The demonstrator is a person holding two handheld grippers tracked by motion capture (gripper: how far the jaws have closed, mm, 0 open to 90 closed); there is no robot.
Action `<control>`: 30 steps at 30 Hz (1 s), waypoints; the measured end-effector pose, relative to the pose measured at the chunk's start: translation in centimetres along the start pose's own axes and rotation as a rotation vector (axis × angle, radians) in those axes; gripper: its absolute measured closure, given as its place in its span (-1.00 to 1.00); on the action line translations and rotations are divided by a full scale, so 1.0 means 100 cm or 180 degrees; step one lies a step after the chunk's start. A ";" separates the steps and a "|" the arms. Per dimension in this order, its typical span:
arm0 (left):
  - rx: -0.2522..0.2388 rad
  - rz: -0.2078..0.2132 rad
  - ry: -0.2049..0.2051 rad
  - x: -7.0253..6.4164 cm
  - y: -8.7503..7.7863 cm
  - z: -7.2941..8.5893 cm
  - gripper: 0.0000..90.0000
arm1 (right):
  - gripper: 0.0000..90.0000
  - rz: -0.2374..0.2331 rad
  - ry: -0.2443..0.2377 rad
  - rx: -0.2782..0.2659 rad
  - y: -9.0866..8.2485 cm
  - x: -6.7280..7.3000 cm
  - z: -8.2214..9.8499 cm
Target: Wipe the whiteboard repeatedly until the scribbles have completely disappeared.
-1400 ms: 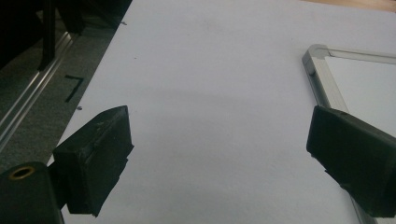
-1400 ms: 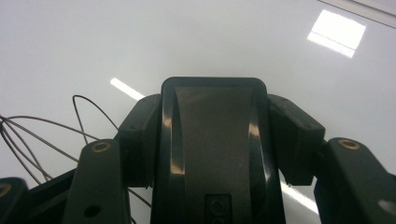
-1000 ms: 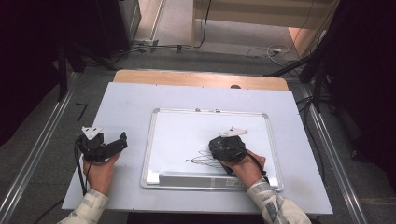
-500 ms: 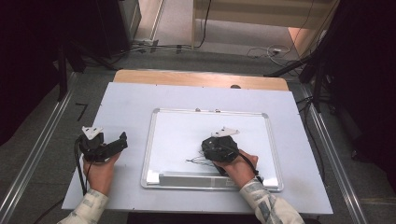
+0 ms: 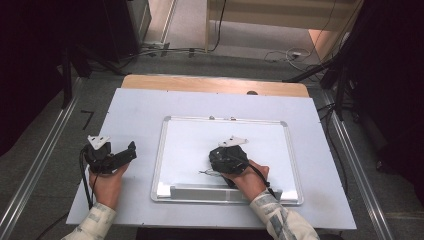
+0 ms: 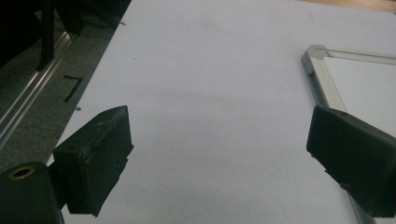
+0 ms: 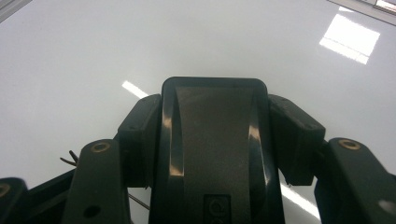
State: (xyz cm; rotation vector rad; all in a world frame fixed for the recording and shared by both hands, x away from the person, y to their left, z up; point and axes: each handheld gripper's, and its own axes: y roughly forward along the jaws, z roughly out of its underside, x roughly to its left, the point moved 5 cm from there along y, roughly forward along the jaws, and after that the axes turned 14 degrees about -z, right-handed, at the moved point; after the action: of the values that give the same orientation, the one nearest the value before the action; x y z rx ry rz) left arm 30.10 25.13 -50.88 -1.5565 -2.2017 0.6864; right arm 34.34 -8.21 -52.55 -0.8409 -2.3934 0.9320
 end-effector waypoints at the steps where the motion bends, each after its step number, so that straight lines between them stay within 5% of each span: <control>1: 0.0000 0.0000 0.0001 0.000 0.000 0.000 -0.84 | -0.14 -0.0007 -0.0011 -0.0003 0.001 0.001 0.000; 30: 0.0004 0.0009 -0.0017 0.000 0.000 0.000 -0.84 | -0.14 -0.0080 -0.0091 0.0035 0.015 0.021 -0.010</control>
State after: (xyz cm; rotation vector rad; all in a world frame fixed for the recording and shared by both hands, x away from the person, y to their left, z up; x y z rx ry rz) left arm 30.10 25.13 -50.86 -1.5594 -2.2028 0.6934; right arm 34.02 -5.46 -52.59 -0.7970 -2.4154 0.9528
